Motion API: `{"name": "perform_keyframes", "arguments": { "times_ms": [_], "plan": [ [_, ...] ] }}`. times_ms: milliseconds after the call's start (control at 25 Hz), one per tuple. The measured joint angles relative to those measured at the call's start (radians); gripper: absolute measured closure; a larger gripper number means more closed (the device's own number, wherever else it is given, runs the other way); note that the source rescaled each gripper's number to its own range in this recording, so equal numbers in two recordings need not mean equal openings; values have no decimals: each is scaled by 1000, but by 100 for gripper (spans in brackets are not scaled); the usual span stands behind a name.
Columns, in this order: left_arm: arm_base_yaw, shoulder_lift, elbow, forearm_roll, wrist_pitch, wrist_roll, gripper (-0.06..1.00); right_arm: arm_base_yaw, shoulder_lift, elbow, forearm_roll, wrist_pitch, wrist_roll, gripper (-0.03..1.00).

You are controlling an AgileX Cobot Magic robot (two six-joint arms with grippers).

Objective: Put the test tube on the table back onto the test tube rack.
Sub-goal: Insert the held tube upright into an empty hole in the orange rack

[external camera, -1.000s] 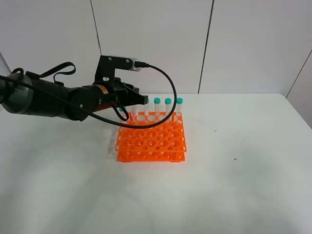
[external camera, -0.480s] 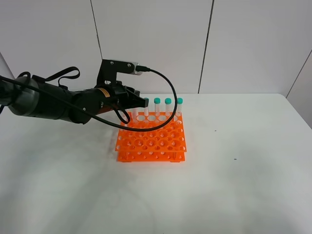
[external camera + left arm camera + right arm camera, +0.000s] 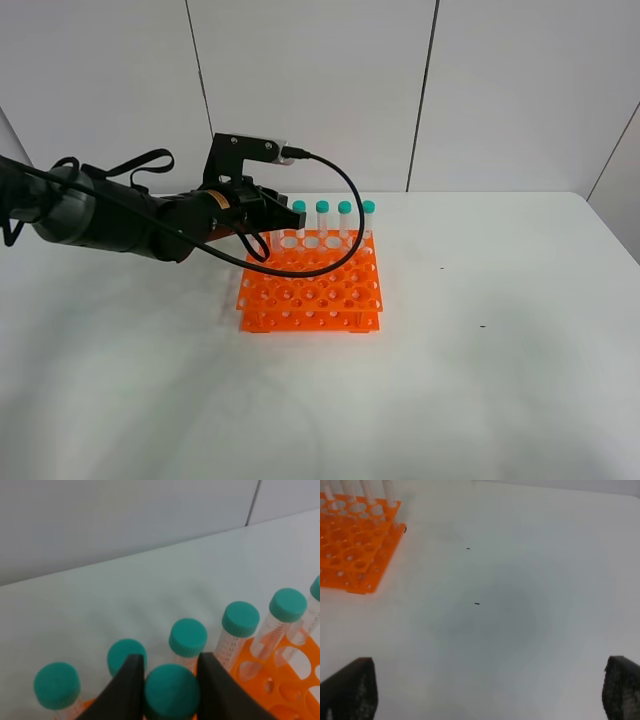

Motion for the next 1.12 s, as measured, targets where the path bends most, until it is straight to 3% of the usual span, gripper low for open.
{"name": "perform_keyframes", "arguments": {
  "times_ms": [1120],
  "plan": [
    [0,46,0,0,-30,-6,94,0,0,0,3,0,0,-3]
  ]
}}
